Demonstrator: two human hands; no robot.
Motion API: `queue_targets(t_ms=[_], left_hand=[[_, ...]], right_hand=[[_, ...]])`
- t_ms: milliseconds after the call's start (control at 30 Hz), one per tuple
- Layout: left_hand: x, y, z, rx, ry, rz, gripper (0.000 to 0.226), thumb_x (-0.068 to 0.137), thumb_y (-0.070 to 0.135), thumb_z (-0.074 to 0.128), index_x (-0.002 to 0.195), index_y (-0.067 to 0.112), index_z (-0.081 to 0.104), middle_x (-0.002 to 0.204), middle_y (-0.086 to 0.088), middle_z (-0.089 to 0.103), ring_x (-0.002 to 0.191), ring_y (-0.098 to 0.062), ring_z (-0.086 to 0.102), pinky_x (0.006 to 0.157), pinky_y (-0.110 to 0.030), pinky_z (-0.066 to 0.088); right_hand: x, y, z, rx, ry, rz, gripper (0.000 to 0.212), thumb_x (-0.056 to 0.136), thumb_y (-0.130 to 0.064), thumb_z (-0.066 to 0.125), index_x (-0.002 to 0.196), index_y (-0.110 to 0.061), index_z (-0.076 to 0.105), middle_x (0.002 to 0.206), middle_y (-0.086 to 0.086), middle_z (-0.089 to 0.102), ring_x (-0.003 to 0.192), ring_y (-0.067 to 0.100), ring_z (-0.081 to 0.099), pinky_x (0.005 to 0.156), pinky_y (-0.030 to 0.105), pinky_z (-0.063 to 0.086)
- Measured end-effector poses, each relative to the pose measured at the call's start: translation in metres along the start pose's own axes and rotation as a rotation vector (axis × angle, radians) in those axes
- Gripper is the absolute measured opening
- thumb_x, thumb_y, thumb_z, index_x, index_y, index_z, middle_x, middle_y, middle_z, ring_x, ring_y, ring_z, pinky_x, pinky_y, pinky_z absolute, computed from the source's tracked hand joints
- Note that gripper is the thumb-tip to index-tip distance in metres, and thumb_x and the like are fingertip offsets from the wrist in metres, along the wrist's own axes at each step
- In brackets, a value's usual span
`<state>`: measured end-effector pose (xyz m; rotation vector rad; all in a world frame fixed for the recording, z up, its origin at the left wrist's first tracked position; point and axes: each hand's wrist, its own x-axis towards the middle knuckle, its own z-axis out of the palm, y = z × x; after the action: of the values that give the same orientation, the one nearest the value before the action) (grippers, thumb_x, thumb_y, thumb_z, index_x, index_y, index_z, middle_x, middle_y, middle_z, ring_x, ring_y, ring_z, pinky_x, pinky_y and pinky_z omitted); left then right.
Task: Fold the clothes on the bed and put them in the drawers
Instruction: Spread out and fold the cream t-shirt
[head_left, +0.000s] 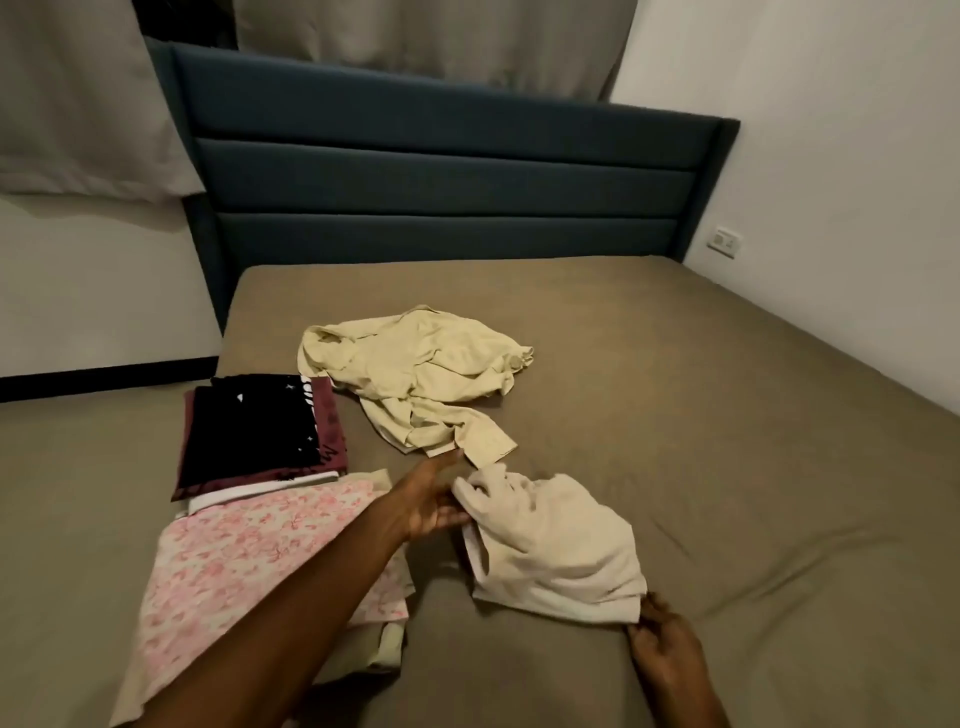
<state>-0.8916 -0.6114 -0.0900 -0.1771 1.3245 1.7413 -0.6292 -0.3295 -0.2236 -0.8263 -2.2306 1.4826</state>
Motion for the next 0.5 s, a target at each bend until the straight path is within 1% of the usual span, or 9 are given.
queue_targets(t_ms=[33,67,133,200,267,333,400,433,500], left_hand=[[-0.008,-0.022,0.000,0.121,0.046,-0.017,0.039,0.085,0.035,0.078,0.109,0.006,0.069,0.092,-0.011,0.070,0.083,-0.025,0.069,0.068,-0.037,0.064],[-0.006,-0.043,-0.003,0.246,0.052,-0.030,0.034,0.081,0.025,0.082,0.106,0.005,0.069,0.086,-0.011,0.068,0.079,-0.023,0.068,0.065,-0.033,0.062],[-0.014,-0.066,0.001,0.378,0.028,-0.080,0.029,0.081,0.007,0.081,0.107,0.000,0.070,0.089,-0.014,0.072,0.076,-0.022,0.070,0.060,-0.026,0.059],[-0.022,-0.077,0.012,0.477,0.011,-0.030,0.029,0.081,-0.001,0.077,0.109,0.000,0.069,0.090,-0.016,0.072,0.072,-0.021,0.070,0.058,-0.027,0.056],[-0.034,-0.077,0.026,0.592,-0.047,0.007,0.030,0.080,-0.002,0.074,0.108,0.007,0.068,0.088,-0.013,0.069,0.073,-0.022,0.066,0.064,-0.031,0.056],[-0.044,-0.069,0.037,0.614,-0.146,0.031,0.036,0.077,0.004,0.075,0.111,0.011,0.065,0.094,-0.013,0.067,0.082,-0.026,0.063,0.071,-0.036,0.056],[-0.061,-0.054,0.046,0.559,-0.231,0.074,0.046,0.069,0.014,0.078,0.113,0.010,0.066,0.092,-0.012,0.066,0.080,-0.026,0.061,0.071,-0.037,0.055],[-0.069,-0.045,0.049,0.491,-0.237,0.107,0.041,0.066,0.019,0.079,0.104,0.010,0.067,0.080,-0.010,0.063,0.068,-0.022,0.057,0.065,-0.034,0.052],[-0.080,-0.023,0.049,0.325,-0.209,0.154,0.020,0.066,0.021,0.075,0.078,0.011,0.063,0.054,-0.003,0.045,0.043,-0.013,0.040,0.049,-0.027,0.038]], right_hand=[[-0.013,0.005,-0.003,-0.027,-0.042,-0.023,0.028,0.098,-0.025,0.060,0.122,-0.032,0.072,0.132,0.005,0.066,0.132,0.033,0.058,0.106,0.019,0.047],[-0.027,-0.001,-0.005,0.037,-0.081,-0.091,0.029,0.099,-0.036,0.059,0.127,-0.037,0.068,0.139,0.003,0.063,0.135,0.028,0.056,0.112,0.030,0.046],[-0.041,-0.016,-0.005,0.320,-0.142,-0.003,0.039,0.104,-0.039,0.059,0.141,-0.030,0.057,0.143,0.002,0.060,0.135,0.023,0.058,0.111,0.044,0.048],[-0.029,-0.045,-0.002,0.661,-0.124,0.273,0.041,0.101,-0.021,0.063,0.140,-0.010,0.056,0.128,0.010,0.069,0.121,0.030,0.067,0.093,0.043,0.060],[-0.018,-0.079,0.001,0.838,-0.092,0.523,0.052,0.087,-0.004,0.065,0.137,0.007,0.056,0.108,0.019,0.075,0.095,0.037,0.075,0.069,0.041,0.063],[-0.014,-0.103,-0.004,0.939,-0.166,0.653,0.047,0.080,0.001,0.055,0.125,0.015,0.061,0.097,0.027,0.074,0.078,0.040,0.075,0.060,0.045,0.063],[-0.015,-0.126,-0.020,0.968,-0.207,0.610,0.038,0.080,0.000,0.047,0.105,0.015,0.072,0.099,0.030,0.073,0.080,0.043,0.075,0.063,0.050,0.063],[-0.016,-0.136,-0.031,0.987,-0.204,0.532,0.038,0.081,-0.002,0.047,0.103,0.012,0.074,0.105,0.029,0.073,0.087,0.043,0.075,0.069,0.051,0.063],[-0.017,-0.152,-0.052,1.042,-0.228,0.368,0.039,0.081,-0.004,0.052,0.115,0.005,0.069,0.116,0.025,0.070,0.102,0.040,0.071,0.085,0.048,0.062]])
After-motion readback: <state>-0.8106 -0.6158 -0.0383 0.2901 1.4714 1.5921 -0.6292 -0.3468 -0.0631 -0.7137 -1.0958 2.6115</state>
